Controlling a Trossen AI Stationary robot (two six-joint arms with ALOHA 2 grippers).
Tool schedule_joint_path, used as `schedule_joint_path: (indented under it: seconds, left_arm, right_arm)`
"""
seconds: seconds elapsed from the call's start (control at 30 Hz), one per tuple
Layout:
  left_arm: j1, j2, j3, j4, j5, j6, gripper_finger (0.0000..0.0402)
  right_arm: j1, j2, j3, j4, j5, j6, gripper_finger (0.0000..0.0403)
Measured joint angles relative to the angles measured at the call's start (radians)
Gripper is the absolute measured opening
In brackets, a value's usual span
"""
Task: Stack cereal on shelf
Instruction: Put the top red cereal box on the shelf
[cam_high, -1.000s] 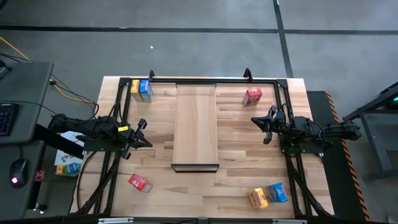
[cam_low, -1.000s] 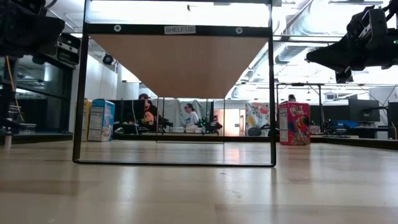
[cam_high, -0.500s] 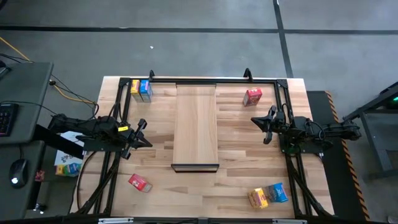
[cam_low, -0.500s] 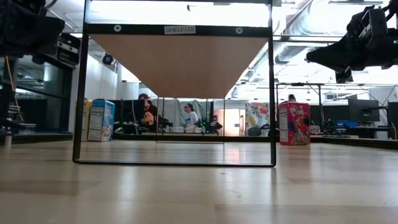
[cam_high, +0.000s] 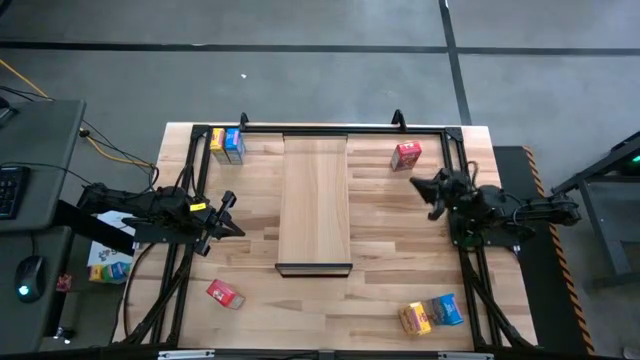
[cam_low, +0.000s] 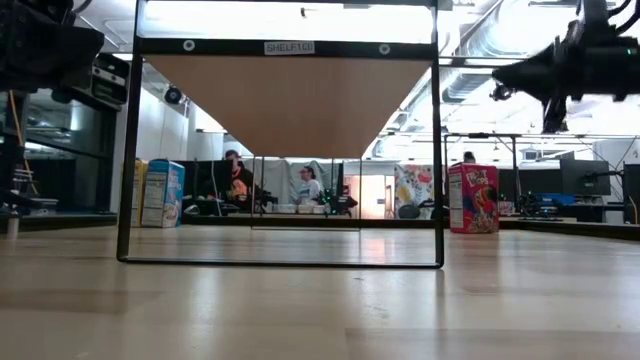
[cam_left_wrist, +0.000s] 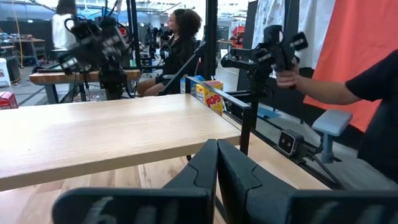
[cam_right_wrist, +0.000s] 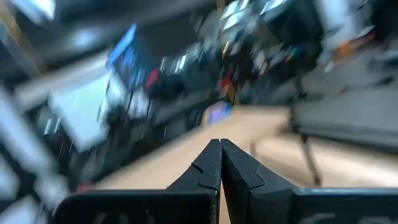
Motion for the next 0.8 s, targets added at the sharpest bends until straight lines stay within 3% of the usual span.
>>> schedule_joint_path:
  seconds: [0.13,0.23,0.33,0.47,0.63,0.7,0.8]
  left_arm:
    - [0.000,0.000,0.000,0.000,0.000,0.000,0.0003]
    - [0.000,0.000,0.000,0.000,0.000,0.000,0.0003]
    - [0.000,0.000,0.000,0.000,0.000,0.000,0.0003]
    - [0.000,0.000,0.000,0.001,0.000,0.000,0.0003]
    - [0.000,0.000,0.000,0.000,0.000,0.000,0.0003]
    - [0.000,0.000,0.000,0.000,0.000,0.000,0.0003]
    - [0.000,0.000,0.000,0.000,0.000,0.000,0.0003]
  right_arm:
    - [-0.004,0.007,0.000,0.168,0.054,-0.073,0.0000]
    - [-0.032,0.052,0.001,0.380,-0.026,-0.165,0.0000]
    - [-0.073,0.144,0.065,0.365,-0.022,-0.211,0.0005]
    - [-0.154,0.317,0.270,-0.048,0.045,-0.179,0.0048]
    - [-0.310,0.604,0.618,-0.670,0.024,-0.106,0.0149]
    - [-0.382,0.727,0.746,-0.876,-0.007,-0.101,0.0194]
    - [-0.481,0.907,0.905,-1.091,-0.144,-0.182,0.0251]
